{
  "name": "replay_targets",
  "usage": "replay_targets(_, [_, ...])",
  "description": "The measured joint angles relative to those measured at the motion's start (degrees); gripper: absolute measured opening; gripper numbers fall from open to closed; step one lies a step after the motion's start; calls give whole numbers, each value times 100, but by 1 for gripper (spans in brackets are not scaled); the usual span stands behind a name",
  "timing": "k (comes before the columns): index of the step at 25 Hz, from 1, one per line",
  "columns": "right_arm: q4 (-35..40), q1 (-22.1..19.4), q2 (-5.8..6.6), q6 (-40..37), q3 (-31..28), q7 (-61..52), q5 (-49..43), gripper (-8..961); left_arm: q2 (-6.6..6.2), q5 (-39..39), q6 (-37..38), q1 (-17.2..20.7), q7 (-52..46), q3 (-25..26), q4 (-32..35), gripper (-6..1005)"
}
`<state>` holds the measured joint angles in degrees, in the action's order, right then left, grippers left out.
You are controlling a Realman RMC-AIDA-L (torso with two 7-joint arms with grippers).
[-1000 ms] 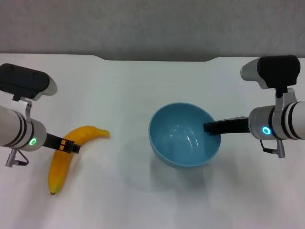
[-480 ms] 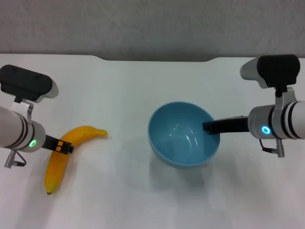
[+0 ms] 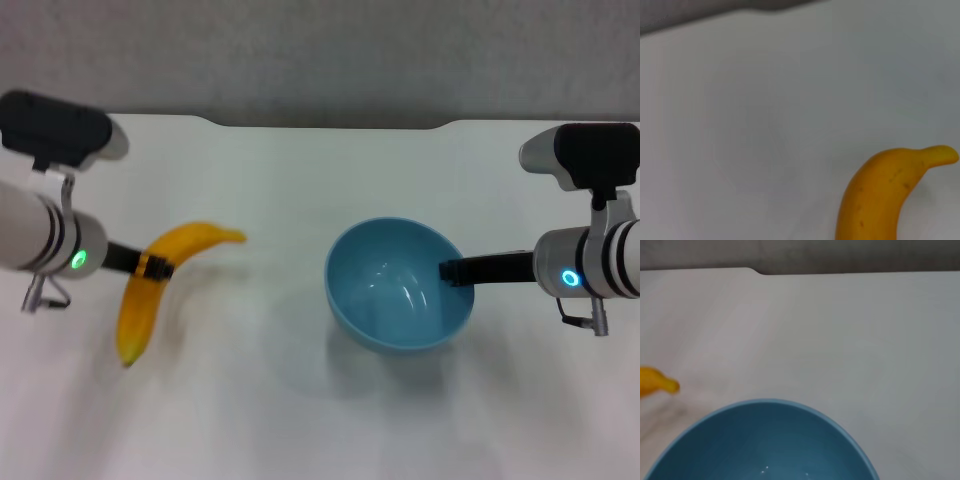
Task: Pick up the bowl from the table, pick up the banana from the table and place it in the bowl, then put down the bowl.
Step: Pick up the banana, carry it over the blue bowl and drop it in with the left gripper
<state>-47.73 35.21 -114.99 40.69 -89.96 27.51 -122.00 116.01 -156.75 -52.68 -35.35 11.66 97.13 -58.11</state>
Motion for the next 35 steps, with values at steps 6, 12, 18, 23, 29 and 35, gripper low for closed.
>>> replay_targets(6, [342,147,12,7,-202,12,-105,28,-10,909,-122,33,93,14,-1063,437])
replay_targets(12, [896,686,-1,25,-282,15,-86,29,23,2083,117,33,519,-25,-1427,437])
replay_targets(18, [971,1073,-23,45,-293,-29,-68,29,37,3373,776,177,1165,-228,-1377,436])
replay_targets(23, [976,1313,-43,69,-287,-43,6,29,37,3862,1226,362,1466,-444,-1195,436])
replay_targets(29, [935,1335,-34,80,-263,-17,141,29,42,4584,1801,591,2090,-840,-931,436])
replay_targets(35, [931,1340,-9,79,-295,-17,112,29,45,5132,1890,654,2570,-874,-651,439])
